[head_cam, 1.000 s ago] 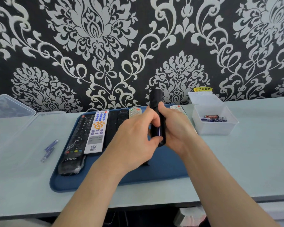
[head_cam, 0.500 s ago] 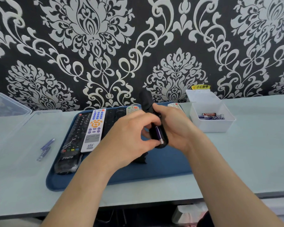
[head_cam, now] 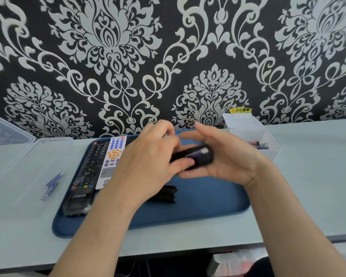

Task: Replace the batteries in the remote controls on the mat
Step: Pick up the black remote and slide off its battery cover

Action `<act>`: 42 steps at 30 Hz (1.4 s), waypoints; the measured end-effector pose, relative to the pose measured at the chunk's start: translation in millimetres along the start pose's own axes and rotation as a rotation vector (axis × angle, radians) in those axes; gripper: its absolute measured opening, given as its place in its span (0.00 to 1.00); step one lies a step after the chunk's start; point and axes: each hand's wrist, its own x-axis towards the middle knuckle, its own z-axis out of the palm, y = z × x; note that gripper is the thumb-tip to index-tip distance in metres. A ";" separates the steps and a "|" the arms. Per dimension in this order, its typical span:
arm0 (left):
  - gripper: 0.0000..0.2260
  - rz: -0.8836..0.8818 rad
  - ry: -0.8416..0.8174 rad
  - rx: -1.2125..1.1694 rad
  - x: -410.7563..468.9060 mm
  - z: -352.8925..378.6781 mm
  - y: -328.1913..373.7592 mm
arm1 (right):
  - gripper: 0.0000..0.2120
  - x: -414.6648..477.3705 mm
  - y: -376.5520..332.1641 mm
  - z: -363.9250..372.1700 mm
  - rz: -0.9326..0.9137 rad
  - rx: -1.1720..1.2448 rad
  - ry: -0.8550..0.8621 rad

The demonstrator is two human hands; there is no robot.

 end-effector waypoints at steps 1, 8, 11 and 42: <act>0.17 -0.033 0.015 -0.077 1.2 1.9 -2.1 | 0.30 -3.6 -2.3 -2.9 -0.046 0.018 0.013; 0.09 -0.314 0.245 -0.568 9.4 18.4 10.5 | 0.16 -4.4 1.0 -4.4 -0.300 -0.083 0.104; 0.08 -0.392 0.271 -0.726 12.6 27.2 12.8 | 0.14 0.5 3.2 0.3 -0.364 -0.089 0.129; 0.09 -0.288 0.435 -0.715 17.7 31.3 16.9 | 0.10 21.5 16.5 22.0 -0.343 0.103 0.349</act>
